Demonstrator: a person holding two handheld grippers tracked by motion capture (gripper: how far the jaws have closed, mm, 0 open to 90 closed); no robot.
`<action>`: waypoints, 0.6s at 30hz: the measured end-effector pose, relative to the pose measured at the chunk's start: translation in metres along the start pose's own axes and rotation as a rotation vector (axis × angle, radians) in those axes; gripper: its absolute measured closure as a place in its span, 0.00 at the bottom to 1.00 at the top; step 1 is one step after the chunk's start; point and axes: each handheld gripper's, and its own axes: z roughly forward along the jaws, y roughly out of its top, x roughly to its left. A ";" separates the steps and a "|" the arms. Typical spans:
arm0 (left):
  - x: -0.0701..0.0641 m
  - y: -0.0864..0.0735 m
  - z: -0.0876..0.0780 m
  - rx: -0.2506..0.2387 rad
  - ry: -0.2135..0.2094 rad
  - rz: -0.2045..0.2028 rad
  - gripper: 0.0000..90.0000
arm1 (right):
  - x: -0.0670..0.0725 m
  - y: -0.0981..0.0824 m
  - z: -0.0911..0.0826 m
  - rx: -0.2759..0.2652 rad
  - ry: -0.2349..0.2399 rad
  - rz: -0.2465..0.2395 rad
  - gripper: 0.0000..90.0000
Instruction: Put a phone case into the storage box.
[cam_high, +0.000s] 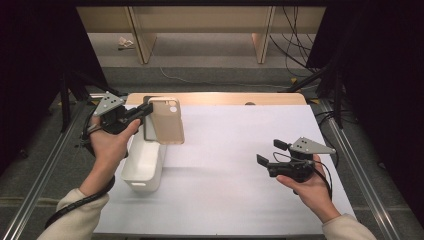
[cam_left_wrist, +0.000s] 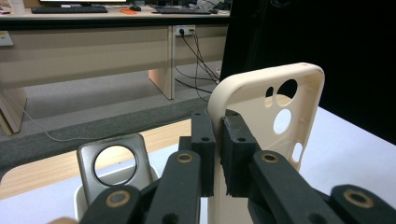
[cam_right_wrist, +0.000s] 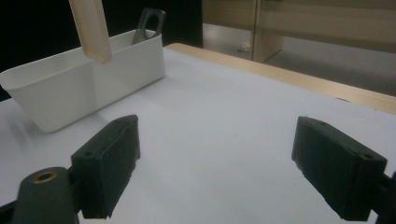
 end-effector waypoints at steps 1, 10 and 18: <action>0.001 0.000 0.000 0.002 0.000 0.001 0.94 | 0.000 0.000 0.000 0.001 0.000 0.000 0.18; 0.009 0.003 0.003 0.009 0.013 0.002 0.94 | -0.001 -0.001 0.000 0.001 -0.002 0.002 0.18; 0.015 0.005 0.006 0.015 0.023 0.000 0.94 | -0.001 -0.001 0.000 0.002 -0.004 0.007 0.18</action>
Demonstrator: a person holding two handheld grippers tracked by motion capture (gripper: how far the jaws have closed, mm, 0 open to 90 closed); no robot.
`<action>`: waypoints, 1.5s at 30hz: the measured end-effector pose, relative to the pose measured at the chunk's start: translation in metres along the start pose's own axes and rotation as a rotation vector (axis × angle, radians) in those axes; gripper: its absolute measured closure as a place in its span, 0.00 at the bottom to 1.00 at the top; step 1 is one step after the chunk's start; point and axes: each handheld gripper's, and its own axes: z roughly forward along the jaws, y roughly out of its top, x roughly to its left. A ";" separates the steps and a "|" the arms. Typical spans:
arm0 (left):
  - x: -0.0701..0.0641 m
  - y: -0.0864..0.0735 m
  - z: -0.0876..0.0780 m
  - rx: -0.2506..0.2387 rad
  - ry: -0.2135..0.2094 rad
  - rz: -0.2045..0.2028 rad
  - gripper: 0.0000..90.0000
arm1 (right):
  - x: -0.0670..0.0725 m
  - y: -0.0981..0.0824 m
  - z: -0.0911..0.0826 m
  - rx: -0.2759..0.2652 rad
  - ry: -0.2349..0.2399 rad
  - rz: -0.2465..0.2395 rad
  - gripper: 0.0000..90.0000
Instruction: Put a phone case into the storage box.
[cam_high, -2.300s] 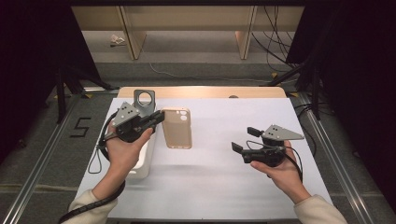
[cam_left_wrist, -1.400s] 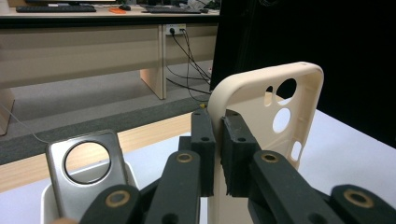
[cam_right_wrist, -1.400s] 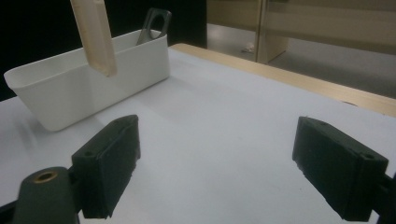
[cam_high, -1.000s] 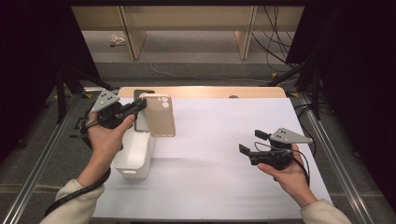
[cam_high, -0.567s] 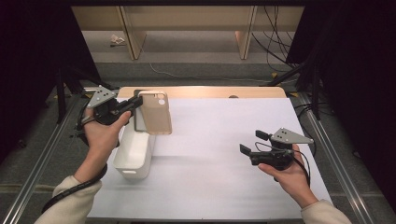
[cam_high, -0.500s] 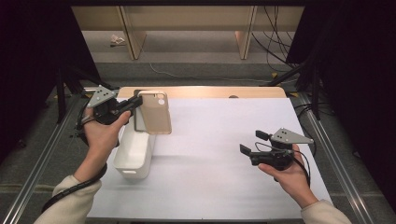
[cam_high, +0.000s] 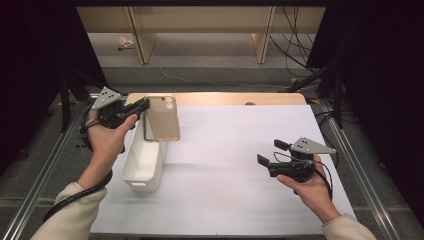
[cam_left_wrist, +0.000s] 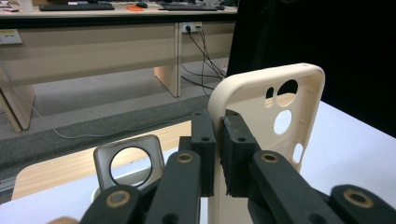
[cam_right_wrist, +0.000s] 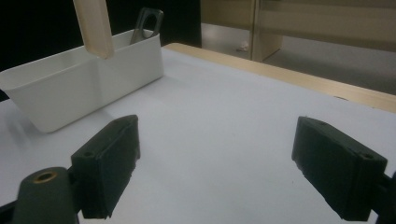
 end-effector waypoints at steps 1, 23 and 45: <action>0.001 0.000 0.000 0.000 0.002 -0.002 0.94 | 0.000 0.000 0.000 0.001 0.000 0.000 0.18; 0.020 0.005 0.003 0.010 0.029 -0.016 0.94 | -0.001 0.000 0.000 0.000 -0.002 0.003 0.18; 0.043 0.008 0.008 0.015 0.070 -0.012 0.94 | -0.002 -0.001 0.000 0.001 -0.006 0.008 0.18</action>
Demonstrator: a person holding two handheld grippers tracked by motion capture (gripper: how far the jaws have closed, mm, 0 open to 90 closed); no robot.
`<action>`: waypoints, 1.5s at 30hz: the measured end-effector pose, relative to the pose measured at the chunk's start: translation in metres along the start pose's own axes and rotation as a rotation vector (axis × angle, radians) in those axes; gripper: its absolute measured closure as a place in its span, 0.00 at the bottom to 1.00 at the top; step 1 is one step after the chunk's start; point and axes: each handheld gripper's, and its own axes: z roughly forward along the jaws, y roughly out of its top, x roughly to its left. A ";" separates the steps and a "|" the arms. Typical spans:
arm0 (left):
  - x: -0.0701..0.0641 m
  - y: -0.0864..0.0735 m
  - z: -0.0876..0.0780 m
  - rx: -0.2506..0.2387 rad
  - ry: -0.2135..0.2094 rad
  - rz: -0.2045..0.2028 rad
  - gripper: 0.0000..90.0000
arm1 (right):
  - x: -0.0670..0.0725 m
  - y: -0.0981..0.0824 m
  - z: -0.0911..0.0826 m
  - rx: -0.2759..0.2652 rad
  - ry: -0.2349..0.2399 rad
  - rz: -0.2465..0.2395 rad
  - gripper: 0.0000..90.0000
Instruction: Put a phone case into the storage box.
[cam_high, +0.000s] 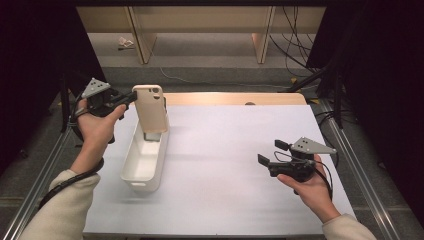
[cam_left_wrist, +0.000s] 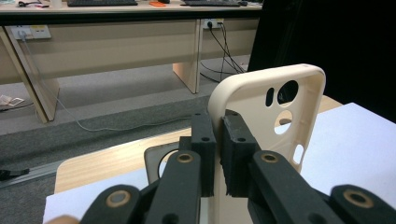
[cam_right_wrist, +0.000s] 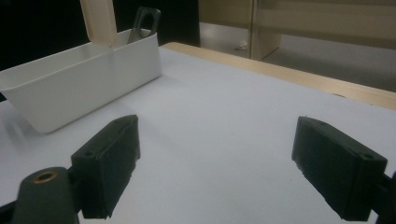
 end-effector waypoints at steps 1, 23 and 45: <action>0.001 0.000 0.000 0.000 0.001 0.001 0.94 | 0.000 0.000 0.000 0.000 0.000 0.000 0.18; 0.016 0.001 0.006 0.022 0.049 0.005 0.94 | 0.000 -0.001 0.001 0.002 0.001 0.002 0.18; 0.026 0.001 0.024 0.061 0.084 0.024 0.94 | 0.000 -0.001 0.001 0.005 0.002 0.005 0.18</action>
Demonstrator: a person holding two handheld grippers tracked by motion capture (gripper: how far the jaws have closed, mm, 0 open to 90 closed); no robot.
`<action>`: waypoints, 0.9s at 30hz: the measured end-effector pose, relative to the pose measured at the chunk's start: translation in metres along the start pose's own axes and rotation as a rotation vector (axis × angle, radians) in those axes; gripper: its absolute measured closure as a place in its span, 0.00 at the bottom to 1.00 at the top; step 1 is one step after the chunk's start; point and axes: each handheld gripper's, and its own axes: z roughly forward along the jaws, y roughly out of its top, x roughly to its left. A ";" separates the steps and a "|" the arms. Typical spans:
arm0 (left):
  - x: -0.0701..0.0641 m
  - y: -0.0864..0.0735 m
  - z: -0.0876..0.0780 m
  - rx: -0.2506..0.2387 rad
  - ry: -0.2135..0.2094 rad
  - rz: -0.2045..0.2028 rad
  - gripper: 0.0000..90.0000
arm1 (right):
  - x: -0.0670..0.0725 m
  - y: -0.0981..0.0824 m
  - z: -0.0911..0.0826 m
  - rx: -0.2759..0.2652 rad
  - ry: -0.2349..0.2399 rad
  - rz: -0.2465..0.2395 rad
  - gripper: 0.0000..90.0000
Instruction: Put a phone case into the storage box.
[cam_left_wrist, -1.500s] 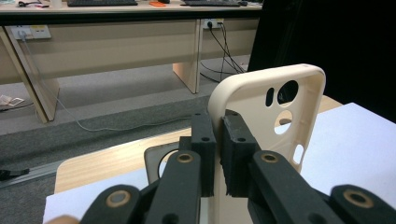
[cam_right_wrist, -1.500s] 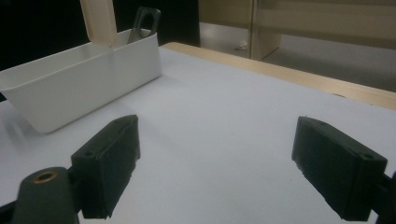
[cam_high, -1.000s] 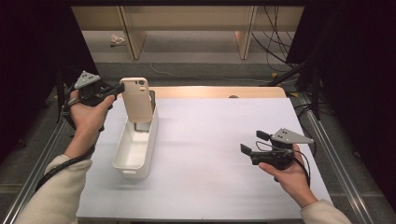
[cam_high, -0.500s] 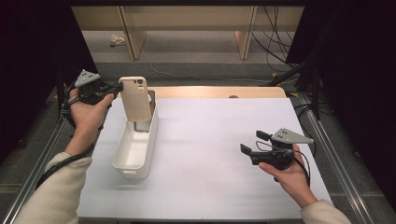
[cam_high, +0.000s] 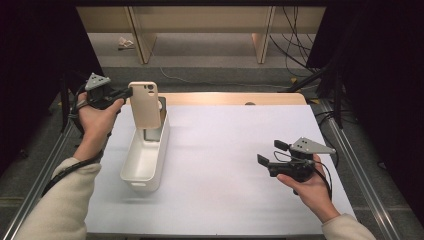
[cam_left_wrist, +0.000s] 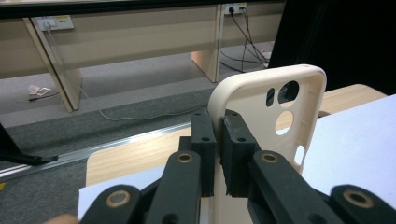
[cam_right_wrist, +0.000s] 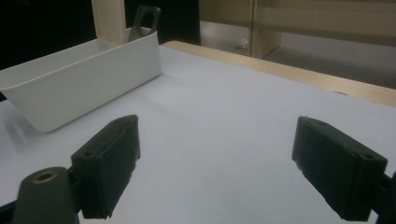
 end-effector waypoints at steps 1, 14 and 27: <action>0.001 0.000 0.002 0.002 -0.002 -0.004 0.94 | 0.000 0.000 0.000 0.000 0.000 0.001 0.18; 0.001 -0.004 0.019 0.037 0.007 -0.006 0.94 | 0.000 0.000 0.000 -0.001 0.000 0.000 0.18; -0.002 -0.017 0.038 0.086 0.011 0.007 0.93 | -0.001 0.000 0.000 -0.002 0.004 0.001 0.18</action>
